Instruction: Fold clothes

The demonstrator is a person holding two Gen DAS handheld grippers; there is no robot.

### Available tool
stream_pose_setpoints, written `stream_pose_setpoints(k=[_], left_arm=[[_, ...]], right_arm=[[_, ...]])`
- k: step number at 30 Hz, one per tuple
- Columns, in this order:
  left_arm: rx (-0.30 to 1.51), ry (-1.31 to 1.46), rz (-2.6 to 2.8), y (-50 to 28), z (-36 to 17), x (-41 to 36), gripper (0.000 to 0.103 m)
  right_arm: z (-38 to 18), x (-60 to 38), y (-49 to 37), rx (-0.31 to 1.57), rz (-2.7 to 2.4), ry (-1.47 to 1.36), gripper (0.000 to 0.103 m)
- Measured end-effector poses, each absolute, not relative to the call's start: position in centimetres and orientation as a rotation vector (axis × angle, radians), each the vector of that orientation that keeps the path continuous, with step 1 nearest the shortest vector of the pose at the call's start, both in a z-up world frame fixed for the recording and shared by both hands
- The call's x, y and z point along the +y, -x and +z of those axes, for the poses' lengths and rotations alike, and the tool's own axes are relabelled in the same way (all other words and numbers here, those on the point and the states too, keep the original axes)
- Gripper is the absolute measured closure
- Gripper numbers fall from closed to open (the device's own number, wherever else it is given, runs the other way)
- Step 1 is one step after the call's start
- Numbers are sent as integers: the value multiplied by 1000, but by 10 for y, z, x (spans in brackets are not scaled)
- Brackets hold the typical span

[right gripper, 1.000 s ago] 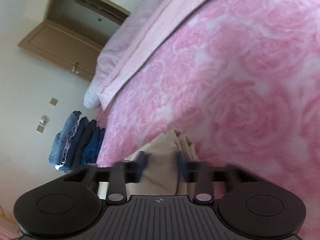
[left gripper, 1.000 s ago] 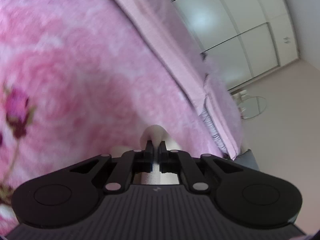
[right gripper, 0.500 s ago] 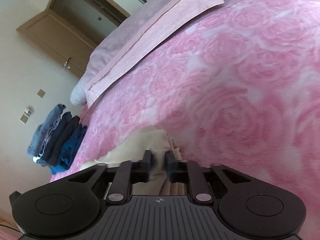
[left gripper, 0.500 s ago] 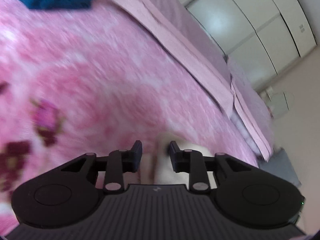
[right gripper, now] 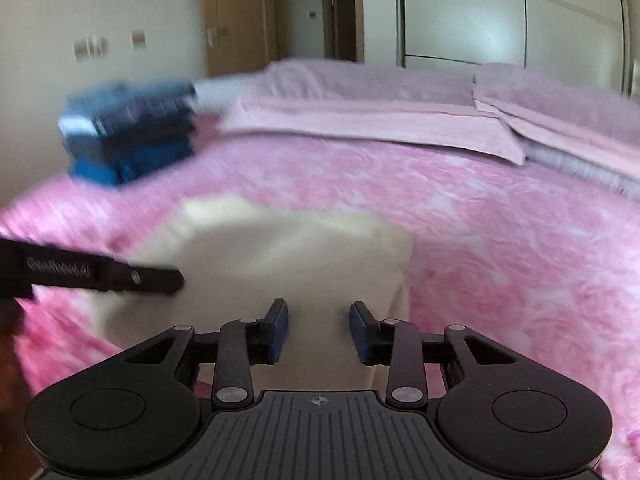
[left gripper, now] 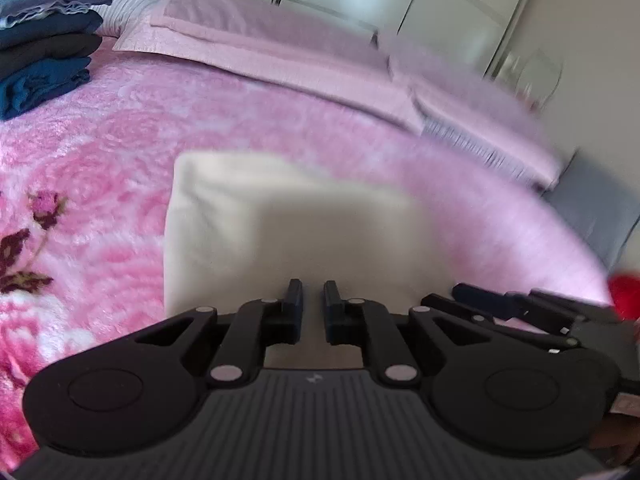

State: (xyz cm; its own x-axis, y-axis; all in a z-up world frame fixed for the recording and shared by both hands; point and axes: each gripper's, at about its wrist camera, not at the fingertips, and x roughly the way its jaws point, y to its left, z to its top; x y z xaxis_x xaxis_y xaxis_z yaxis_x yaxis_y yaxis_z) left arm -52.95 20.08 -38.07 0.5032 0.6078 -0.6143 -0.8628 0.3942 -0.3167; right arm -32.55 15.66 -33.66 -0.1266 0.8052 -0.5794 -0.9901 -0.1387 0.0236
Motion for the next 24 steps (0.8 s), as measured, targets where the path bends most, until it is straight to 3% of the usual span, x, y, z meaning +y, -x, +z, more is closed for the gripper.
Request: stream_pose_setpoints(k=[6, 11, 14, 19, 24], left_arm=[[527, 578, 1036, 509, -382, 199, 92], [460, 584, 998, 518, -348, 171, 95], [511, 574, 981, 511, -357, 166, 96], [546, 589, 1015, 500, -371, 176, 94], [614, 581, 1067, 496, -351, 162, 94]], right_arm=[[-356, 172, 323, 539, 1640, 570, 69], [-328, 150, 304, 635, 1618, 438, 69], [-313, 128, 302, 617, 1624, 369, 69], [-343, 145, 314, 589, 1602, 518, 71], [-323, 144, 310, 671, 1558, 532, 70]])
